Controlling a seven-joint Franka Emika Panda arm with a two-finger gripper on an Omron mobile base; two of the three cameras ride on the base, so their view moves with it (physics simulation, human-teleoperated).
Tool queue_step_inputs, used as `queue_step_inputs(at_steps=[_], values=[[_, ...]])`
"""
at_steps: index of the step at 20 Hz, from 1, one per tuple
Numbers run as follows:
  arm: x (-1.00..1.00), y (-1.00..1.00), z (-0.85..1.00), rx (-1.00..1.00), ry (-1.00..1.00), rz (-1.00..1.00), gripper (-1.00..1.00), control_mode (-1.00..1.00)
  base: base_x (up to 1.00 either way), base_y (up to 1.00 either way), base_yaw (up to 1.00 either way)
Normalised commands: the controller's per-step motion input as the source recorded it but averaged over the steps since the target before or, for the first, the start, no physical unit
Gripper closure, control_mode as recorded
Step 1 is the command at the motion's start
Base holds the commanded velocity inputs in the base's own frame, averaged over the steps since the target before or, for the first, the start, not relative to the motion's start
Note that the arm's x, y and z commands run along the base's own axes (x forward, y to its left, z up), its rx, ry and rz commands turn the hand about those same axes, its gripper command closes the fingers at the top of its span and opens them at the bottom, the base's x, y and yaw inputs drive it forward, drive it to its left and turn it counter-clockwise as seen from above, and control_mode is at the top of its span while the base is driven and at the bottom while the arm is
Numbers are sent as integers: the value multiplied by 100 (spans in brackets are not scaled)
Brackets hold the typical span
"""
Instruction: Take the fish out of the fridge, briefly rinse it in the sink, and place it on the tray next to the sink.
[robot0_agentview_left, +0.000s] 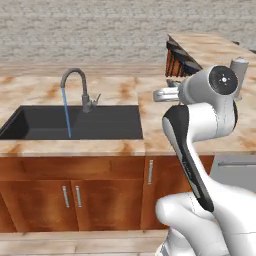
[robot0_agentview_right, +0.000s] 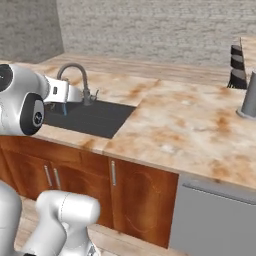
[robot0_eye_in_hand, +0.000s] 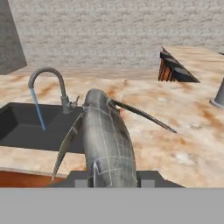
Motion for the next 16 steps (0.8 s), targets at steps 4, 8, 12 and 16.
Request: queue_step_inputs(at_steps=[4,8,12,16], values=[[0,0,0,0,0,0,100,100,76,100,-21],[0,0,0,0,0,0,100,100,58,100,-31],[0,0,0,0,0,0,100,100,6,100,-42],[0,0,0,0,0,0,100,100,3,100,-54]])
